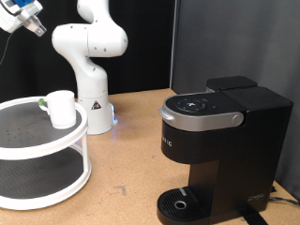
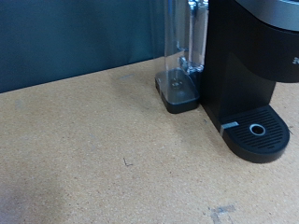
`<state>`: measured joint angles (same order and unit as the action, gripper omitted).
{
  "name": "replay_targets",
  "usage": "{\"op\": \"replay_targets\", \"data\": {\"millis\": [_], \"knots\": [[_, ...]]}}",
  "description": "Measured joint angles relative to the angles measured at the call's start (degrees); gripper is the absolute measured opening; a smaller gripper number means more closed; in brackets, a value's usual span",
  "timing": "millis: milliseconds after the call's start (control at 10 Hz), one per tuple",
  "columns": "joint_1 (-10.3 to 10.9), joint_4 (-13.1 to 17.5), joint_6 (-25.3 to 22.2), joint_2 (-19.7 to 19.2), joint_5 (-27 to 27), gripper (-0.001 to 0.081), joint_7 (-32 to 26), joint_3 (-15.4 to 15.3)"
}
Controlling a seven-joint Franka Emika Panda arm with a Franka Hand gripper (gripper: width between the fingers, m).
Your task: Make a cup of coffee with the keurig machine
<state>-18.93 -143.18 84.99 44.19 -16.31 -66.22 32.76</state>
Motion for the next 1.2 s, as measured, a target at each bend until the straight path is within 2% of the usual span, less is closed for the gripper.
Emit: {"op": "replay_targets", "data": {"millis": [200,300,600,1000,1200], "knots": [[0.0,-0.9,0.1,-0.5,0.0,0.0001,-2.4,1.5],[-0.1,-2.1,1.7,-0.7,0.8,0.0001,-3.4,2.2],[-0.1,-6.6,9.8,-2.5,2.3,0.0001,-4.9,4.2],[0.2,-10.2,17.8,-8.4,2.4,0.0001,-9.1,5.6],[0.2,-11.4,20.3,-10.1,2.4,0.0001,-11.2,5.8]]}}
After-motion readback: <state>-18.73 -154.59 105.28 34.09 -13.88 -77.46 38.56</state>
